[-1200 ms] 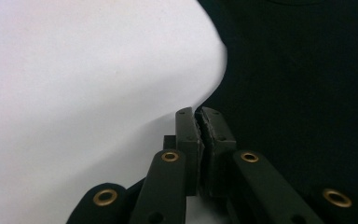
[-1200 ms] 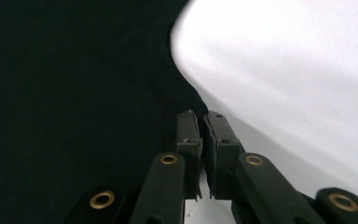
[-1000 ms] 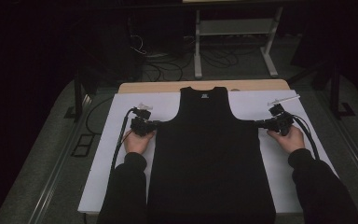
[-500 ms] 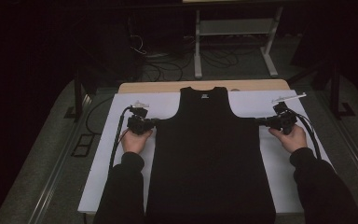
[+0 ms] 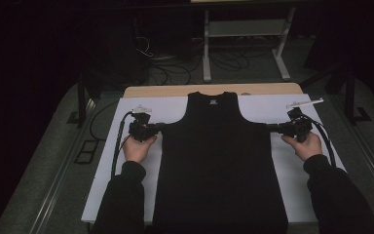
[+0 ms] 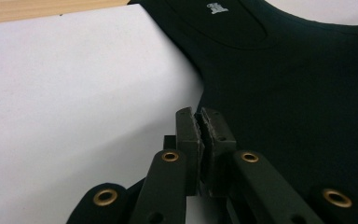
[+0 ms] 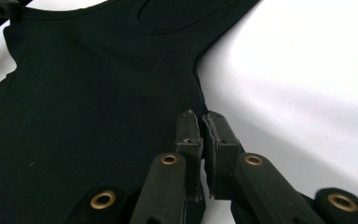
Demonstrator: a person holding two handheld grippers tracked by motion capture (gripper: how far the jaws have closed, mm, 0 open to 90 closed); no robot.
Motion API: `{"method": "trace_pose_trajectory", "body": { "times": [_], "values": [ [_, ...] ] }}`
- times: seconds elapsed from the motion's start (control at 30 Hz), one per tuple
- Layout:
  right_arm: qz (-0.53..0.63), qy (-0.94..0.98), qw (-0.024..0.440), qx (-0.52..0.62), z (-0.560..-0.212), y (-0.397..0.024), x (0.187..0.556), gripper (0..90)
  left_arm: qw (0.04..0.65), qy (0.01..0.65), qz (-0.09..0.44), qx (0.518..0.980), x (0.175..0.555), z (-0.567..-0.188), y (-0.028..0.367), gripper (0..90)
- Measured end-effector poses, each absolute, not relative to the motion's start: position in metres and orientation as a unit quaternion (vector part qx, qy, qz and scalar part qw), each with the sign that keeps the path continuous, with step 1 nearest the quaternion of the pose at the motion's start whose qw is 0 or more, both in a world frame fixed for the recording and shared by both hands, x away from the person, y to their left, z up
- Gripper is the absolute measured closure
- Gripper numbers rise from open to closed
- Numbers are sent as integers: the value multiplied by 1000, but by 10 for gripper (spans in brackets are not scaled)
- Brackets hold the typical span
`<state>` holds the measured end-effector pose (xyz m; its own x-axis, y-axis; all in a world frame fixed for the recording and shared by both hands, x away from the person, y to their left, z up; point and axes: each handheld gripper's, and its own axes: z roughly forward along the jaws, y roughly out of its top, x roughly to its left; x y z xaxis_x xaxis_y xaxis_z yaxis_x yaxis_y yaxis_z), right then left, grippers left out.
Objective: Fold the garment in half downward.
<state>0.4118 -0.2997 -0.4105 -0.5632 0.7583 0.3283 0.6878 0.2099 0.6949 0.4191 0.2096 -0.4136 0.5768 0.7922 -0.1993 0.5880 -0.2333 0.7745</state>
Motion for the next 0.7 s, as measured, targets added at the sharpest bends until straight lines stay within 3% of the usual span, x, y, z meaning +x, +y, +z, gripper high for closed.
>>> {"method": "trace_pose_trajectory", "body": {
  "times": [0.7],
  "values": [
    [438,771,42,461,-401,-300,392,843,471,436,105,760,401,-403,221,852]
  ]
}}
